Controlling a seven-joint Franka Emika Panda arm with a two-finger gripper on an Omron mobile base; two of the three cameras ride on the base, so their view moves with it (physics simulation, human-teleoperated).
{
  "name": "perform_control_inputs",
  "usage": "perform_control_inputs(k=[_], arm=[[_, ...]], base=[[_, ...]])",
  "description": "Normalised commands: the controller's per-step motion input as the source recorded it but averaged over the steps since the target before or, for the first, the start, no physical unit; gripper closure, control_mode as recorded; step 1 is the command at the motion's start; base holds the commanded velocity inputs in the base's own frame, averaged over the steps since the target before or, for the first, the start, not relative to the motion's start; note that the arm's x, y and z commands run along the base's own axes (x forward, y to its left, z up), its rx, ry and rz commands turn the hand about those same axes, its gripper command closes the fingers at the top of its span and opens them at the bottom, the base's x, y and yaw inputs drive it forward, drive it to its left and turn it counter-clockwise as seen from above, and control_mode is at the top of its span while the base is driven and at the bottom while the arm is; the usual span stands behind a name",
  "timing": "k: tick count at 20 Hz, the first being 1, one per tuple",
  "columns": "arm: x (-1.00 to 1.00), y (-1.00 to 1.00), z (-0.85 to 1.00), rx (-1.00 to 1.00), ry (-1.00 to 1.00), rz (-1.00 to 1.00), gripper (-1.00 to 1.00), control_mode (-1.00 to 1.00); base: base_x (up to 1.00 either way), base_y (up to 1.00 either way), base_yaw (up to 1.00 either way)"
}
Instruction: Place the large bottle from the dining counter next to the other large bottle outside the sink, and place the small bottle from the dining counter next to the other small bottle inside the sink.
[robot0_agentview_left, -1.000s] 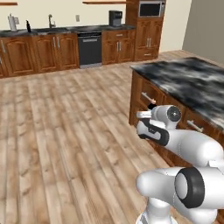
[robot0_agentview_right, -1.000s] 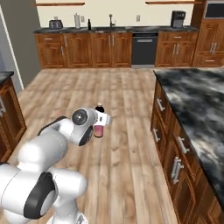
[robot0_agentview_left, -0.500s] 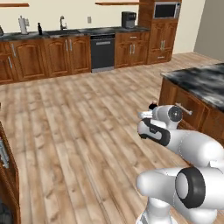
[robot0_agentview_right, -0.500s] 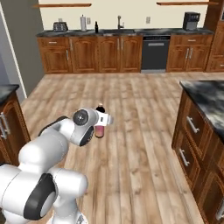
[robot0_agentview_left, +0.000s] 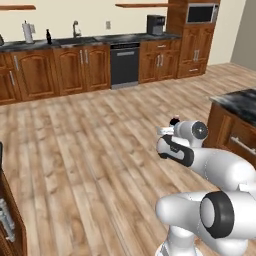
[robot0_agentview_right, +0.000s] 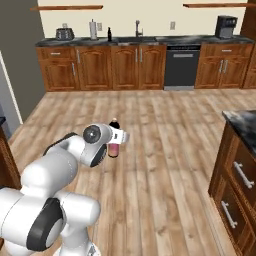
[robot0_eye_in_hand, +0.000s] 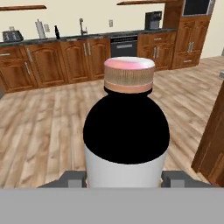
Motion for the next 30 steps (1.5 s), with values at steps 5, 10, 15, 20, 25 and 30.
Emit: perform_control_inputs(k=[5, 10, 15, 20, 25, 30], arm=[[0.0, 0.0, 0.0, 0.0, 0.0, 0.0, 1.0, 1.0], [0.0, 0.0, 0.0, 0.0, 0.0, 0.0, 1.0, 1.0], [0.0, 0.0, 0.0, 0.0, 0.0, 0.0, 1.0, 1.0], [0.0, 0.0, 0.0, 0.0, 0.0, 0.0, 1.0, 1.0], [0.0, 0.0, 0.0, 0.0, 0.0, 0.0, 1.0, 1.0], [0.0, 0.0, 0.0, 0.0, 0.0, 0.0, 1.0, 1.0]], base=[[1.0, 0.38, -0.02], [1.0, 0.28, 0.0], [1.0, 0.02, 0.0], [1.0, 0.0, 0.01], [1.0, 0.0, 0.1], [1.0, -0.02, 0.19]])
